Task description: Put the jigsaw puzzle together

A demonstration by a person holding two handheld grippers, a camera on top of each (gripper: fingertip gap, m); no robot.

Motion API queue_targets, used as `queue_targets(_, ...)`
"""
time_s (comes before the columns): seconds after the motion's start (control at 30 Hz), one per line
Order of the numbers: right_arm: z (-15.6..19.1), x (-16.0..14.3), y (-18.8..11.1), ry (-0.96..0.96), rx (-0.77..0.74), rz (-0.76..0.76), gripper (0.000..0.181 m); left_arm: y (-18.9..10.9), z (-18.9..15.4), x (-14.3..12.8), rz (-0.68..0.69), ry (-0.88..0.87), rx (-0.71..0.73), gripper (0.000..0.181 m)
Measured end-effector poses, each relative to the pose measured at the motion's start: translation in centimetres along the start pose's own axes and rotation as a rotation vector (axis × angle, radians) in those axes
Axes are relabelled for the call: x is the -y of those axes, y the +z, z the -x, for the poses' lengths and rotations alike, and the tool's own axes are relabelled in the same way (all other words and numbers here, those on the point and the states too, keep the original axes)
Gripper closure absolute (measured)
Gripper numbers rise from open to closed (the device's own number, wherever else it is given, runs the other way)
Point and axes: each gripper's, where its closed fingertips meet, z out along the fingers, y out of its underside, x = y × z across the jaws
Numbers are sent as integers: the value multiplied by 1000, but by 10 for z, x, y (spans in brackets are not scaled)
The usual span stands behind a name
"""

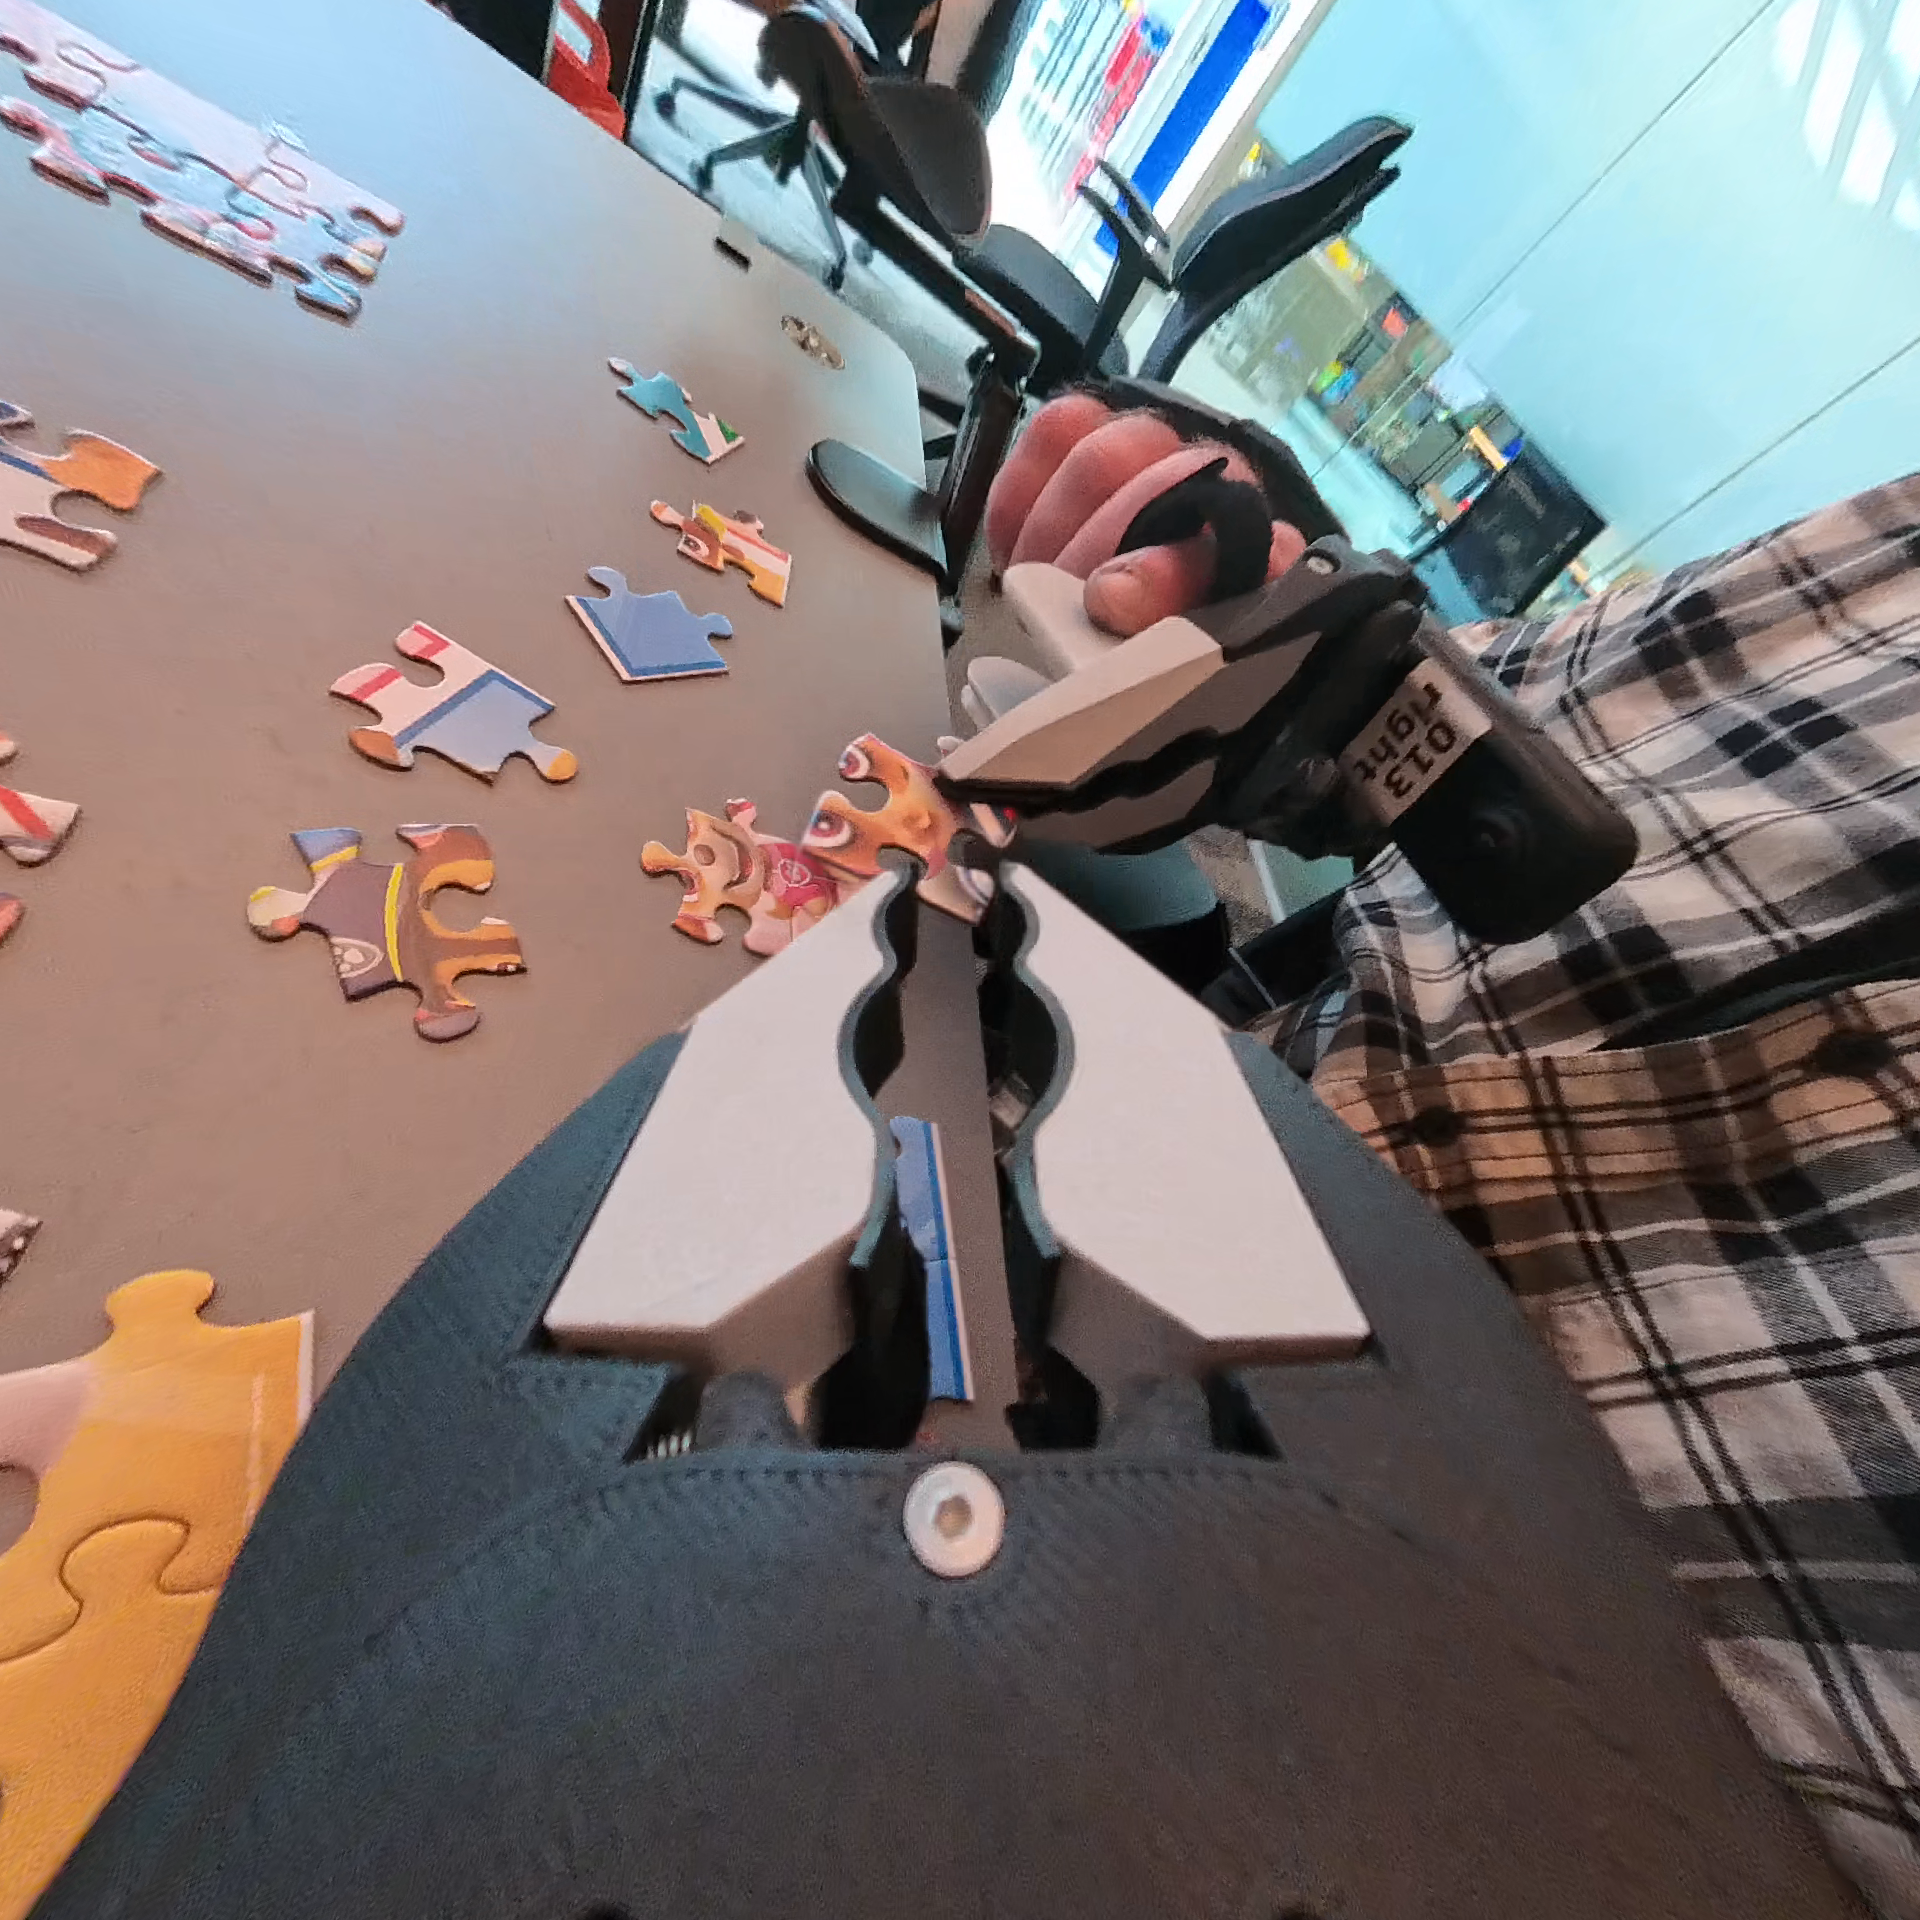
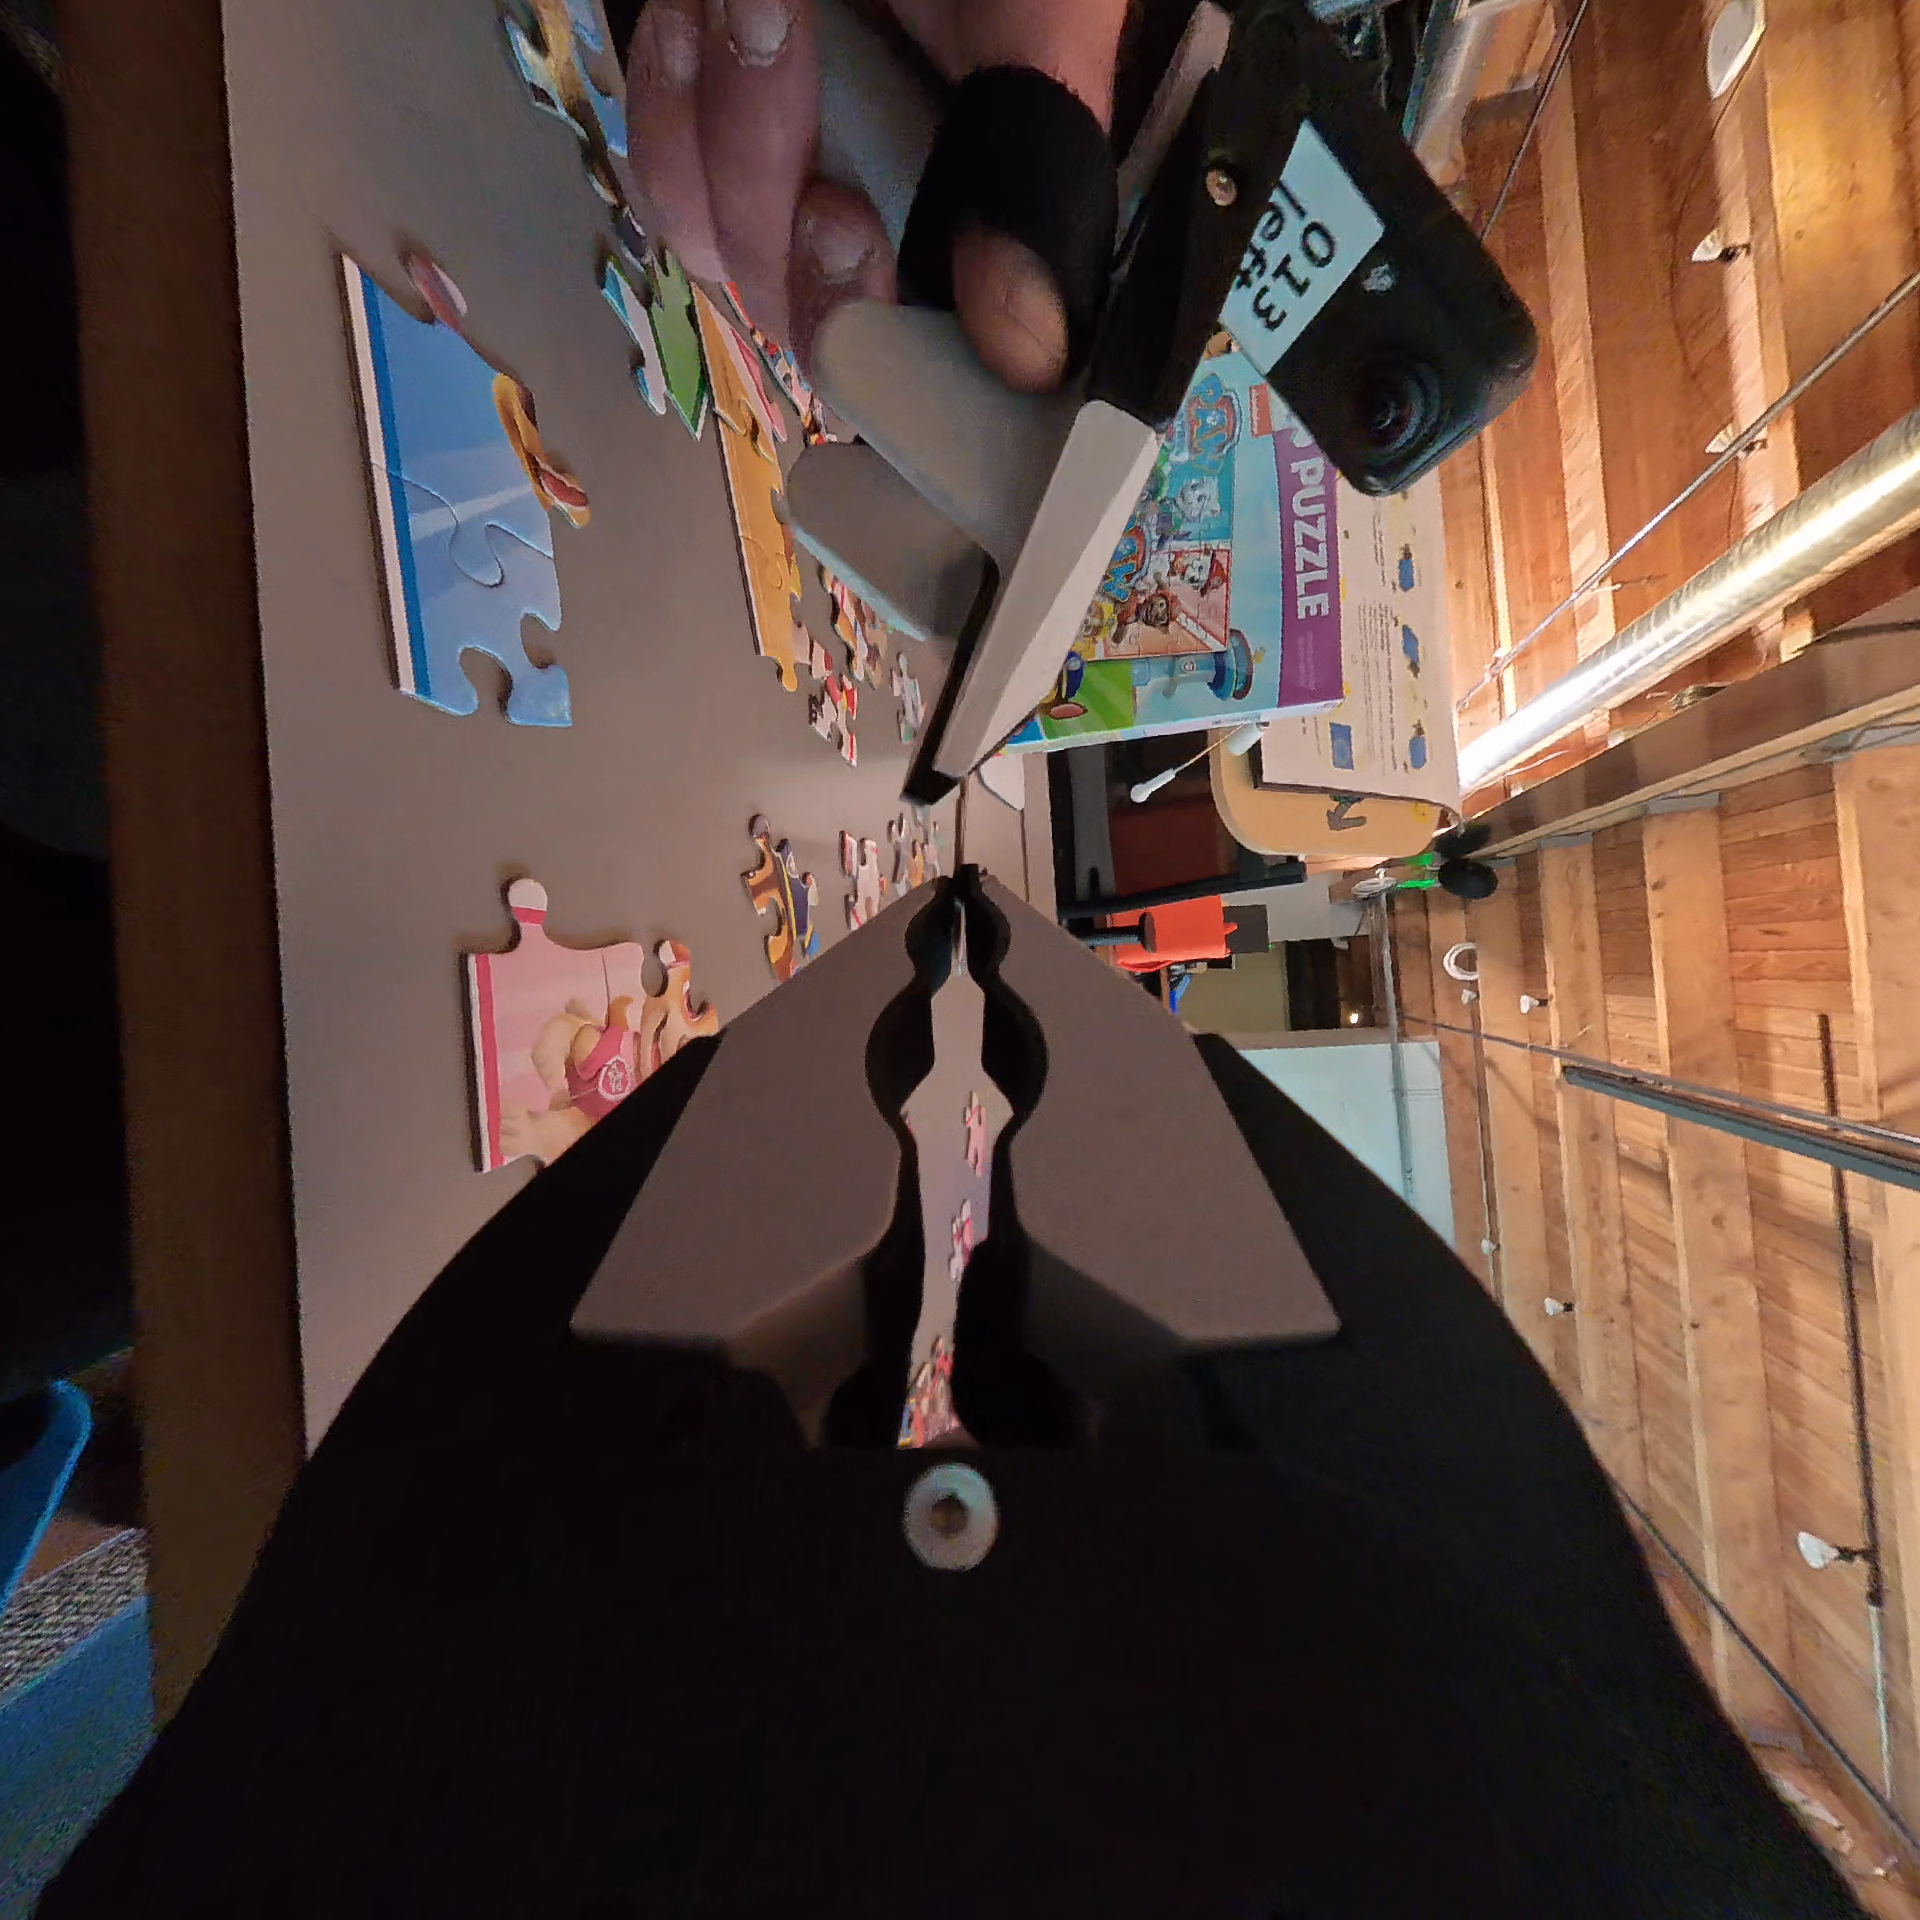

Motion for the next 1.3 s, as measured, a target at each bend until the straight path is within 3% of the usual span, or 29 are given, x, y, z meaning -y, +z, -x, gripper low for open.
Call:
queue_targets(0.17, -2, -2, 6, 48, 4, 0, 180, -5, 6, 1, -41, -27, 39, 169)
queue_targets(0.47, -6, -12, 8, 479, 152, -11, 164, -18, 14, 4, -103, 20, 147, 169)
queue_targets(0.83, 9, -5, 13, 437, 184, 26, 180, -11, 5, -6, -71, 28, 135, 168)
queue_targets(0.9, 10, -11, 13, 419, 171, 51, 181, -10, 4, -11, -26, 33, 117, 164)
queue_targets(1.0, 8, -27, 10, 424, 152, 97, 181, -13, 21, -14, 59, 107, 220, 151)
queue_targets(1.3, 3, -48, -3, 314, 73, 153, 181, -13, 88, -14, 341, 284, 520, 147)
